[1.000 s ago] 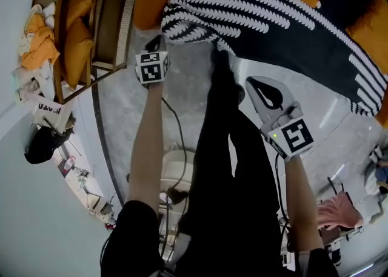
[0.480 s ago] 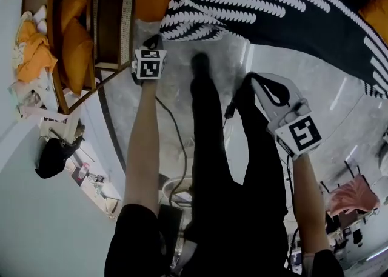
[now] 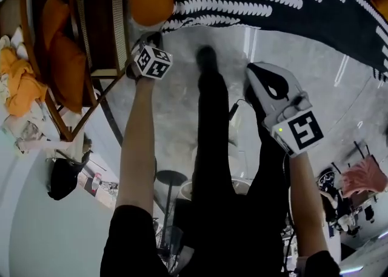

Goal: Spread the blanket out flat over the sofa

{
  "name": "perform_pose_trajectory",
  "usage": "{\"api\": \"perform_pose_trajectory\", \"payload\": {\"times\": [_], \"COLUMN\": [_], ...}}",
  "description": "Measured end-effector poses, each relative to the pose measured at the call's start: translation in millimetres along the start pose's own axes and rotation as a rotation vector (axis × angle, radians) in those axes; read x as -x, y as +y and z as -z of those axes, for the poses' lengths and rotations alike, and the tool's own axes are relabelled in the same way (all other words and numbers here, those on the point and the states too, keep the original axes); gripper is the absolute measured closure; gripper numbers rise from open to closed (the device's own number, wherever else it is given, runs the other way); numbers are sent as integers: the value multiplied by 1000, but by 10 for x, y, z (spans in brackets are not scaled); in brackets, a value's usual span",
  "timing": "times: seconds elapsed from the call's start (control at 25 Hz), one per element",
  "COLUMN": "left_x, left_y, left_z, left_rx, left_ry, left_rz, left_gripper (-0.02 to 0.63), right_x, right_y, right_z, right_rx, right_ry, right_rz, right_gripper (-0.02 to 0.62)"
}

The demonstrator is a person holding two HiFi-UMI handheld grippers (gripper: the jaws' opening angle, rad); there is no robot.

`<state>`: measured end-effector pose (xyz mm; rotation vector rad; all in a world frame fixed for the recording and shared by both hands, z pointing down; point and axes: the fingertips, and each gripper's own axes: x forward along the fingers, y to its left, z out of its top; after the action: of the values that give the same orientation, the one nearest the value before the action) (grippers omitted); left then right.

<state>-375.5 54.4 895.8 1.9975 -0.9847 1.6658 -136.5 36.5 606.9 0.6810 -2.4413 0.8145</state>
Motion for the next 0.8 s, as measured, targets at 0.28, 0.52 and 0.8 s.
{"api": "perform_pose_trajectory", "payload": {"times": [0.28,0.52,0.8], "left_x": [-387,-667,-798], "left_y": [-139,-249,-322], "left_z": [112,207,182], "left_rx": [-205,-301,-282], "left_ry": [82,166,198], "left_rz": [31,73,139], "left_gripper": [591,591,591], "right_x": [-143,-139,-135], "right_y": [-54,-140,-159], "right_z": [124,231,235], "right_rx": [-17,-35,-53], "right_ry": [16,37,28], "right_rz": [32,58,65], "right_gripper": [592,592,592]}}
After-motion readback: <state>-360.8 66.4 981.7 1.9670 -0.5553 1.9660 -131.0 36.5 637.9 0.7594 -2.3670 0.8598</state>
